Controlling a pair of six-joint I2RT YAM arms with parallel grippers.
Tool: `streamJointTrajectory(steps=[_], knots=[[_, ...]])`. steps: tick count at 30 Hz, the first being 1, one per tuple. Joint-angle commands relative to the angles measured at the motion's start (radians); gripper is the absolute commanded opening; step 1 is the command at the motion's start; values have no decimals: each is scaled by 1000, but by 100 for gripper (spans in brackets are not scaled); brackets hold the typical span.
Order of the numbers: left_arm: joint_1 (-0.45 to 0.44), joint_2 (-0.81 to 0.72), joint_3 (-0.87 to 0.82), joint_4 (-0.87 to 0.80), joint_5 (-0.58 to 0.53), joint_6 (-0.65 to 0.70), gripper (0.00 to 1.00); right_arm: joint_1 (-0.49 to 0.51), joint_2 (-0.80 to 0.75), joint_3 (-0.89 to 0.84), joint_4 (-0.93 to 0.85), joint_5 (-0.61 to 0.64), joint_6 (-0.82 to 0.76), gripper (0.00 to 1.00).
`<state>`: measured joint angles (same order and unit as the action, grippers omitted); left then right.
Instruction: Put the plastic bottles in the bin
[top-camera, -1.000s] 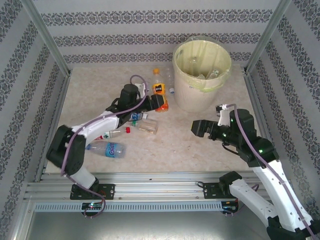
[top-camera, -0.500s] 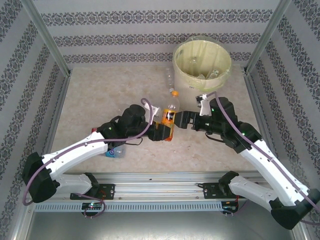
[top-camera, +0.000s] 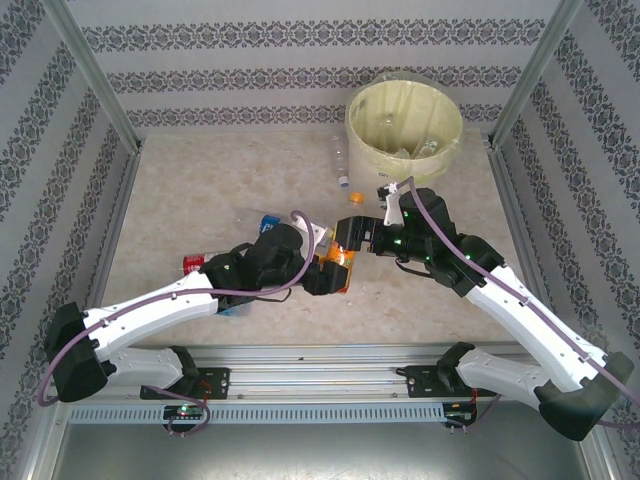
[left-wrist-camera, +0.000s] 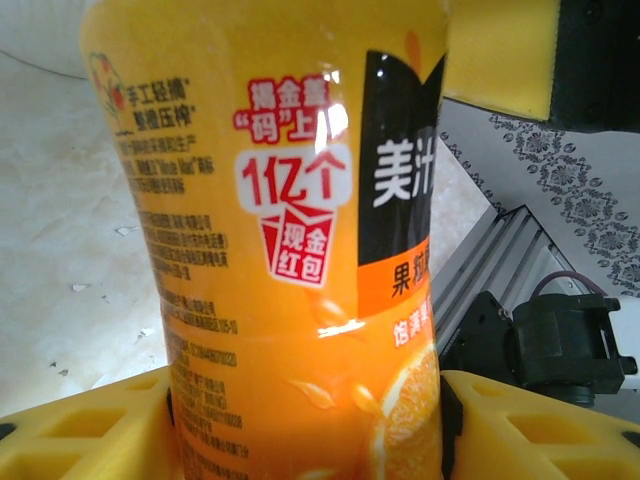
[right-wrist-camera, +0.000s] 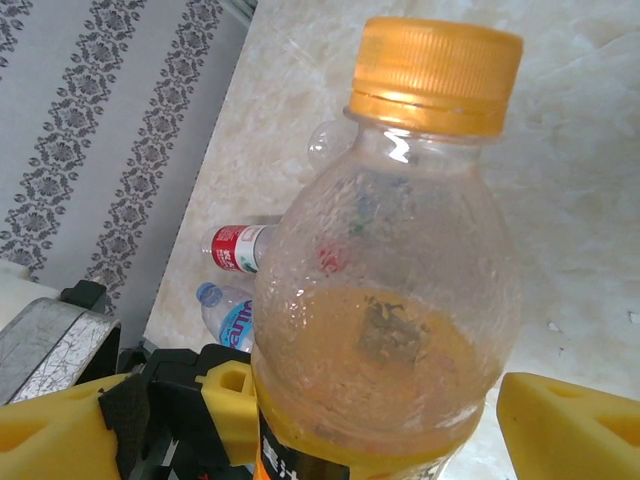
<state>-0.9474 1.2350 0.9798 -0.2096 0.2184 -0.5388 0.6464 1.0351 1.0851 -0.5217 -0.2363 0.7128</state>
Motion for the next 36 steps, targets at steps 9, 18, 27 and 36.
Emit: streamJointTrajectory(steps=[9, 18, 27, 36], knots=[[-47, -29, 7, 60, -25, 0, 62, 7, 10, 23, 19, 93, 44, 84], [-47, -52, -29, 145, -1, -24, 62, -15, 5, -11, 87, 2, 79, 81], [-49, -60, -47, 159, -6, -16, 63, -33, 0, -19, 88, -17, 86, 70], [-48, -63, -37, 160, -22, -27, 87, -58, -29, 11, 49, -6, 65, 59]])
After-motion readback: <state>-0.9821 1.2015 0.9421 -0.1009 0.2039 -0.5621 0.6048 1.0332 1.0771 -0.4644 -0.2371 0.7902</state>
